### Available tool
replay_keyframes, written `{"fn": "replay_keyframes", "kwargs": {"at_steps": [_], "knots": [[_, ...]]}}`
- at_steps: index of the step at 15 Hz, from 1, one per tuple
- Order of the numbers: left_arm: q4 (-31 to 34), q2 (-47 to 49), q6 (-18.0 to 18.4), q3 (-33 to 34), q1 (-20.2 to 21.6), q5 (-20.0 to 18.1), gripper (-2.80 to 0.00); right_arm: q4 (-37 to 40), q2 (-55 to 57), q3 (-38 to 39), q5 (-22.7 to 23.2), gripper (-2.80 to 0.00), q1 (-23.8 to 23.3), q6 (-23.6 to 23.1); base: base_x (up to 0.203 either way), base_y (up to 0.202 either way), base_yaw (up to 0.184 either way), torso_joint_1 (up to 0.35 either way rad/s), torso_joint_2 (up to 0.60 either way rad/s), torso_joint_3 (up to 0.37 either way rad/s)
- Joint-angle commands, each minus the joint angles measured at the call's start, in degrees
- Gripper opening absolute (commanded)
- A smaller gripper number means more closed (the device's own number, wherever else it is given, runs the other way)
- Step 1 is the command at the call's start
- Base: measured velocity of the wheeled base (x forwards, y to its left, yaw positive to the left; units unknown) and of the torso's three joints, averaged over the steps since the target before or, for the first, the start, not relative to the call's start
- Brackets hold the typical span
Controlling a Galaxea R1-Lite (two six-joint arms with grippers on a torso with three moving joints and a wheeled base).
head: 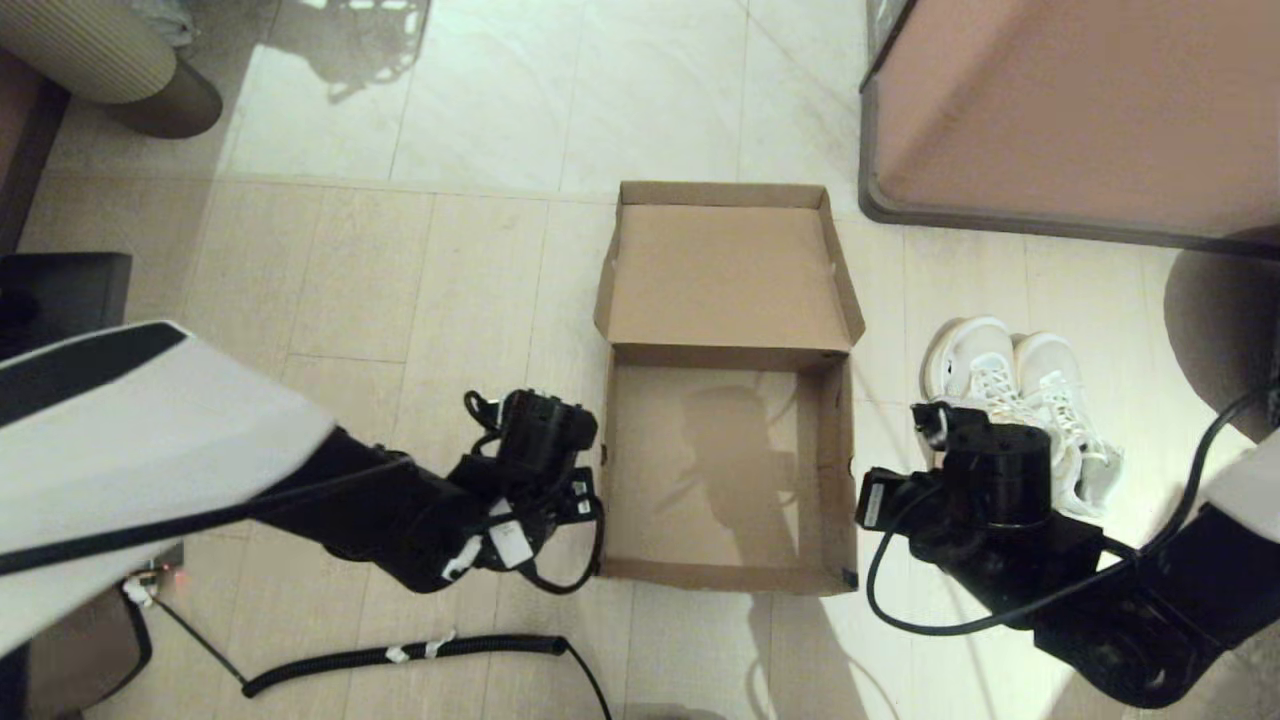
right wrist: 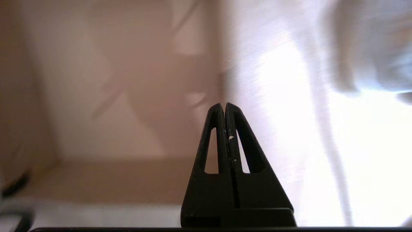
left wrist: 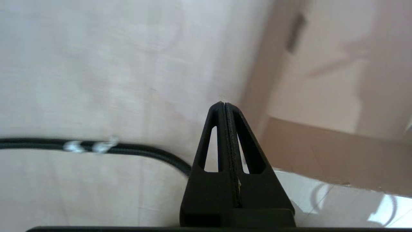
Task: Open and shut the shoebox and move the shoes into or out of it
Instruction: Put the shoes into the shoe box
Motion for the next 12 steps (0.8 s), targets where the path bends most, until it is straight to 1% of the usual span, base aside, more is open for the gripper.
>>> {"fn": "replay_keyframes", "kwargs": {"at_steps": [1,3,5,6,8,10,12], "knots": [[-0.17,-9.59,0.20,4.65,3.53,-0.05,-2.80,-0.34,-4.89,0.45,-0.33,-2.80,-7.33,0.00,0.000,0.000,0.000,0.000,0.00,0.000],[-0.21,-18.13,0.67,11.88,8.92,-0.26,-2.80,-0.12,-7.63,1.34,-0.50,-2.80,-14.40,-0.40,0.000,0.000,0.000,0.000,0.00,0.000],[-0.29,-25.37,0.79,21.15,14.15,-0.51,-2.80,-0.05,-11.61,3.16,-0.47,-2.80,-19.09,-1.11,0.000,0.000,0.000,0.000,0.00,0.000],[-0.36,-29.12,0.81,24.97,16.30,-0.70,-2.80,-0.02,-13.39,4.70,-0.37,-2.80,-20.17,-1.21,0.000,0.000,0.000,0.000,0.00,0.000],[-0.37,-36.85,0.91,31.30,19.75,-0.97,-2.80,-0.02,-15.62,8.24,-0.29,-2.80,-20.67,-1.09,0.000,0.000,0.000,0.000,0.00,0.000],[-0.01,-43.86,1.05,36.82,21.98,-1.12,-2.80,-0.08,-16.08,8.03,-0.12,-2.80,-21.59,-0.75,0.000,0.000,0.000,0.000,0.00,0.000],[0.25,-49.70,2.00,42.40,23.84,-2.54,-2.80,0.05,-16.46,7.34,0.26,-2.80,-23.47,-0.84,0.000,0.000,0.000,0.000,0.00,0.000]]}}
